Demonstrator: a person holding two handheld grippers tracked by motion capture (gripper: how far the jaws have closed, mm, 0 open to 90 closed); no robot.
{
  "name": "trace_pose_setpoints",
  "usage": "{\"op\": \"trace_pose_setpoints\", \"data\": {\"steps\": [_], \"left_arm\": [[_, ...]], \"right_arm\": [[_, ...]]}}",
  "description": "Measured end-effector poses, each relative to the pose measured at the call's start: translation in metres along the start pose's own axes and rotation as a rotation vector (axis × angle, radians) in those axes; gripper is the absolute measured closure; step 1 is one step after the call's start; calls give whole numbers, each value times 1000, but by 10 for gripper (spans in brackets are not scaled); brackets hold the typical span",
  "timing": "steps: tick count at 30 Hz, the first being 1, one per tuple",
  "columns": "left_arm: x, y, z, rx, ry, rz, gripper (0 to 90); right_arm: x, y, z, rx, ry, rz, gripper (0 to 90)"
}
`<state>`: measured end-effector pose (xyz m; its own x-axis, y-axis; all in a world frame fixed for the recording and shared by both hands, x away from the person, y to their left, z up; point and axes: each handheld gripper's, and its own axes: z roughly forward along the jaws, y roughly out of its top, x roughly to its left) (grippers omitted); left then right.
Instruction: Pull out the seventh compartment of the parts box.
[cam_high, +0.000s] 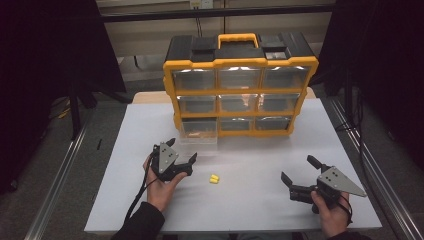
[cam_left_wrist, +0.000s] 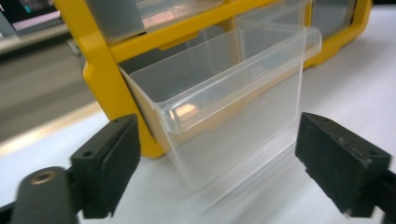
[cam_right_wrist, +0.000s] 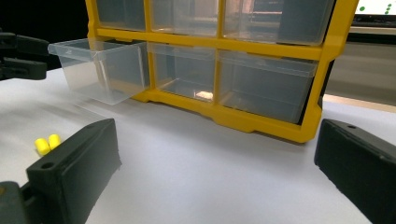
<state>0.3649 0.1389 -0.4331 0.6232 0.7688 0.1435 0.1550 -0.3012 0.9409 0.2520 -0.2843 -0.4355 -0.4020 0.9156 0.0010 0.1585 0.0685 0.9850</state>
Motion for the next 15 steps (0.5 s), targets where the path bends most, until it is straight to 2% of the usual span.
{"op": "trace_pose_setpoints", "data": {"steps": [2, 4, 7, 10, 13, 14, 15], "left_arm": [[2, -2, -1, 0, -27, -74, 104], [4, -5, -2, -6, -37, -145, 71], [7, -5, -6, -51, -21, -177, 62], [9, -6, -10, -70, -45, -229, 65], [9, -10, -17, -84, -38, -231, 69], [9, -11, -18, -99, -39, -251, 66], [10, -11, -21, -92, -41, -244, 61]], "right_arm": [[0, 0, 0, 1, 0, 0, 0], [0, 0, 0, -1, -2, -1, 0], [0, 0, 0, 0, -1, 1, 0], [0, 0, 0, 0, -3, 0, 0], [0, 0, 0, -1, -7, 2, 0], [0, 0, 0, 0, -6, 2, 0], [0, 0, 0, 0, -6, 0, 0]]}}
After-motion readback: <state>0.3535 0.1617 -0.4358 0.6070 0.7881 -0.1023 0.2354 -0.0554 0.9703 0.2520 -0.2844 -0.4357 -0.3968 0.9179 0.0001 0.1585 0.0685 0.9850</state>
